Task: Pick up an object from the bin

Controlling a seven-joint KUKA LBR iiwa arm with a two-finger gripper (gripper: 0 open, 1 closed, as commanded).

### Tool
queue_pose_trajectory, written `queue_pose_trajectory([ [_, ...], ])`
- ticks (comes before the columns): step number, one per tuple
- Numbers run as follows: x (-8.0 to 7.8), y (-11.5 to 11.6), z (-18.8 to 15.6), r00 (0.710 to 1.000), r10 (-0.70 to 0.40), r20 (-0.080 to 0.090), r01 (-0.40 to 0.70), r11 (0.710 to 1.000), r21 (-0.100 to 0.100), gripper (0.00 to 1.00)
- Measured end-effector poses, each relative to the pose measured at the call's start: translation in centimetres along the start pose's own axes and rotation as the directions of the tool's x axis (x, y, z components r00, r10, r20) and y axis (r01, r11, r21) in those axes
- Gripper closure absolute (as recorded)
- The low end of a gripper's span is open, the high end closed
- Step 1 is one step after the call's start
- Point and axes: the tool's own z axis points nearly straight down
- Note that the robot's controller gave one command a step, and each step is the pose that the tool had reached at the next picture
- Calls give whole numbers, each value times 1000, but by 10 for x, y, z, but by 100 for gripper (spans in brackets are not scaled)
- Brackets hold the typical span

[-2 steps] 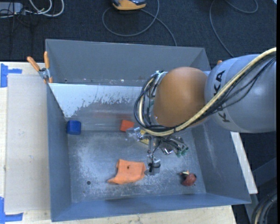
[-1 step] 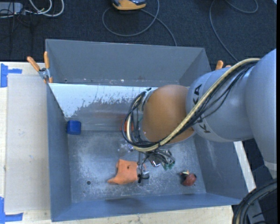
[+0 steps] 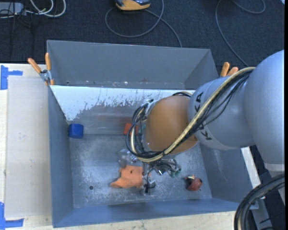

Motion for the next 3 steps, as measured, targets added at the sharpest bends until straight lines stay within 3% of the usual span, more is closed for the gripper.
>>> queue_pose_trajectory([
  [1,6,11,0,973,229,-1,-229,973,-1,100],
  [3,6,10,0,973,230,0,-230,973,-1,100],
])
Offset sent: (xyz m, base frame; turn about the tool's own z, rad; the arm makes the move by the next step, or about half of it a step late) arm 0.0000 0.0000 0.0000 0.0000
